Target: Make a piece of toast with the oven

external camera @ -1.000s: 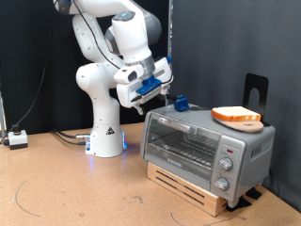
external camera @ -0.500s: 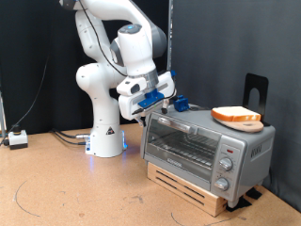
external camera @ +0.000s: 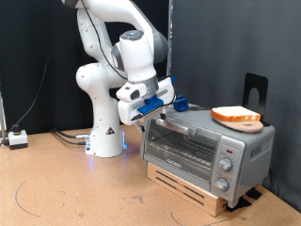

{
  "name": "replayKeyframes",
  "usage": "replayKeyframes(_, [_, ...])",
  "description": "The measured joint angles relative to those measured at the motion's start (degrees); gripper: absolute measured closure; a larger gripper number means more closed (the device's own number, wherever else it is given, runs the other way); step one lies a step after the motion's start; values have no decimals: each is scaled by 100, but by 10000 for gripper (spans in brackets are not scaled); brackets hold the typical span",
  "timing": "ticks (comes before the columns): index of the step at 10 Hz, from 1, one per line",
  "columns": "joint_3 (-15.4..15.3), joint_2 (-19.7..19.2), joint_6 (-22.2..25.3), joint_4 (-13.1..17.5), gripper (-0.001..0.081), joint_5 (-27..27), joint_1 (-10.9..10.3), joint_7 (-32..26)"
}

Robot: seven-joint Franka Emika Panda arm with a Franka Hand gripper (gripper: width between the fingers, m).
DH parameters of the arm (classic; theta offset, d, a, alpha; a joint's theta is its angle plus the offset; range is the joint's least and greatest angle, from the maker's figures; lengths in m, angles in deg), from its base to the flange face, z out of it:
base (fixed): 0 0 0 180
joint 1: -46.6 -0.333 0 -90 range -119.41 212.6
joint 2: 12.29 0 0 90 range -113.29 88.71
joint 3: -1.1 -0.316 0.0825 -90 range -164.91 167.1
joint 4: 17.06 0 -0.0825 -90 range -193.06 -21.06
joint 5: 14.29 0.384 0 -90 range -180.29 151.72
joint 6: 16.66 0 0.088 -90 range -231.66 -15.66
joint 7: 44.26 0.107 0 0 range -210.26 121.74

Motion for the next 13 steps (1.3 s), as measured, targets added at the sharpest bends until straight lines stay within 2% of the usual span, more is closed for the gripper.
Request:
replayKeyframes(5, [26,-474,-509,150,-3,-263,445,22])
replayKeyframes(10, [45,-1449,-1237,271,-3,-263,482,4])
replayKeyframes(13, [101,-1725,-1330,449,-3,29,480,-236])
